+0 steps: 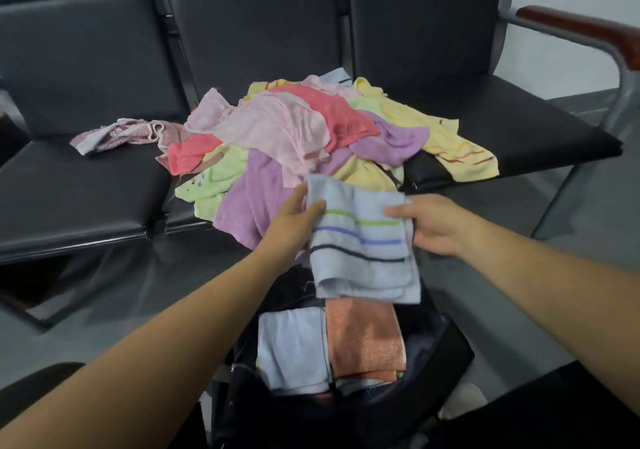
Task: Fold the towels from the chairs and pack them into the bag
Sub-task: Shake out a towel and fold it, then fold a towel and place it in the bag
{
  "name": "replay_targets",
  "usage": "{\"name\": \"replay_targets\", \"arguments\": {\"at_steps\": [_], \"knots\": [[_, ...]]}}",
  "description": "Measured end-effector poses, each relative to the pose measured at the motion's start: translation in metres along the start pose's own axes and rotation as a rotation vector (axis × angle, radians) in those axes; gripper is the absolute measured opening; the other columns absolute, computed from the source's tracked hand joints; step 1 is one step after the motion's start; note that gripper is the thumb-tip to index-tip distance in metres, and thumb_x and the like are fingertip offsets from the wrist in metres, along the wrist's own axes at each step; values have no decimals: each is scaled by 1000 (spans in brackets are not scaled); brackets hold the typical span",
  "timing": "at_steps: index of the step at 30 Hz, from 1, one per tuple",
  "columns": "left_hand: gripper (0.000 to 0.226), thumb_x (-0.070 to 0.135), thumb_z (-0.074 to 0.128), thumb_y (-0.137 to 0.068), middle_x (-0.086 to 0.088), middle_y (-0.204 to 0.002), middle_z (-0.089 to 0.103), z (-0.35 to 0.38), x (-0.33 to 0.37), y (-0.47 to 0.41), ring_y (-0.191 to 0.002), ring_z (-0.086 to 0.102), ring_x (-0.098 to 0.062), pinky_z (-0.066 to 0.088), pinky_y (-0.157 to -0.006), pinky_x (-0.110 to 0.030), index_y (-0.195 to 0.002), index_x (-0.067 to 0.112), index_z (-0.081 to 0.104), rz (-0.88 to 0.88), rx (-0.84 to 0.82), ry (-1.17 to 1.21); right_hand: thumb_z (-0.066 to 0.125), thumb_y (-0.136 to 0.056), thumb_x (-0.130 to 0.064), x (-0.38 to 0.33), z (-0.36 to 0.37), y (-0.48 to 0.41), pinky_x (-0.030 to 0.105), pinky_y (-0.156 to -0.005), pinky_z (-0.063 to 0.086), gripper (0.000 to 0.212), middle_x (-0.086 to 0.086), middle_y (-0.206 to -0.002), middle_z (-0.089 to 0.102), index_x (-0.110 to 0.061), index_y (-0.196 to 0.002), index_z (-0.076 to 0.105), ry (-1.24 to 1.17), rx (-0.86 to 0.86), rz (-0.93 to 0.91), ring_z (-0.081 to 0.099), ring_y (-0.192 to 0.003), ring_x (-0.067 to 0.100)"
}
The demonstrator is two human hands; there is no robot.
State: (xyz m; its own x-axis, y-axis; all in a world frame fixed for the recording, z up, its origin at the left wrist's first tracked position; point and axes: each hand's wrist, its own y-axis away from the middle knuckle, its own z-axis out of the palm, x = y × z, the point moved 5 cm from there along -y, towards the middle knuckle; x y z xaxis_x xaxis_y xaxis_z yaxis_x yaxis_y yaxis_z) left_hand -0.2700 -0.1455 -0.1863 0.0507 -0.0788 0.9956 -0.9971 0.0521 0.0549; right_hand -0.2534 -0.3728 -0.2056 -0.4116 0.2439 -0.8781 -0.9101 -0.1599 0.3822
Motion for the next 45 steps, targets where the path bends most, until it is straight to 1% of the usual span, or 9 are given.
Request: {"name": "replay_targets", "arguments": {"at_steps": [5,12,17,21,26,31,36,41,45], "knots": [[30,20,60,-102,3,-121,72,12,-87,11,-105,71,-24,58,-90,-54,-125,39,59,-287,-150,-63,64,-89,13,59,-45,-15,48,-78,60,29,31,-117,68,18,-118,61,130,259,147,72,-89,38],[31,19,53,-106,-8,-124,67,23,-175,13,-104,70,-28,62,-82,-51,-136,26,50,-568,-247,-153,64,-90,13,148,-75,-44,47,-66,61,31,26,-109,72,9,-120,60,349,265,516,74,-88,36],[54,22,57,-104,-7,-111,68,25,-248,15,-78,69,-18,61,-61,-36,-154,24,37,-745,-192,-133,61,-94,11,194,-83,-74,39,-49,60,15,23,-89,72,10,-109,62,442,252,669,72,-74,32],[75,28,70,-95,-5,-105,66,25,-298,15,-77,66,-14,56,-63,-26,-157,25,27,-799,-107,-136,80,-85,-6,241,-93,-104,38,-87,55,40,18,-113,66,11,-118,63,531,399,507,66,-105,35],[57,19,71,-92,-8,-102,57,25,-329,19,-86,56,-19,44,-67,-27,-133,15,32,-773,-81,-370,83,-84,-17,289,-93,-95,35,-88,53,65,21,-130,62,2,-138,54,658,432,567,64,-113,36],[30,15,64,-94,0,-87,57,22,-312,9,-80,58,-20,41,-58,-24,-117,10,46,-640,-51,-512,80,-84,-15,278,-99,-89,33,-81,53,46,17,-116,66,6,-121,63,734,428,563,66,-102,33],[32,15,64,-93,-15,-118,66,16,-263,-4,-113,61,-31,41,-79,-26,-122,2,60,-565,-183,-754,61,-94,-8,221,-81,-73,27,-57,42,20,9,-80,53,-4,-78,50,963,352,575,52,-68,21],[13,11,62,-89,-8,-83,76,-2,-149,-46,-81,71,-21,51,-73,-26,-84,6,74,-307,-273,-779,62,-99,-18,124,-16,-85,37,-77,51,11,12,-89,59,-10,-93,56,743,163,442,60,-86,24],[11,10,62,-94,-8,-86,76,-17,-39,-73,-80,71,-19,57,-79,-29,-92,3,71,-131,-305,-691,52,-105,-23,27,47,-87,30,-72,52,16,9,-97,63,-12,-95,58,738,-39,265,62,-80,17]]}}
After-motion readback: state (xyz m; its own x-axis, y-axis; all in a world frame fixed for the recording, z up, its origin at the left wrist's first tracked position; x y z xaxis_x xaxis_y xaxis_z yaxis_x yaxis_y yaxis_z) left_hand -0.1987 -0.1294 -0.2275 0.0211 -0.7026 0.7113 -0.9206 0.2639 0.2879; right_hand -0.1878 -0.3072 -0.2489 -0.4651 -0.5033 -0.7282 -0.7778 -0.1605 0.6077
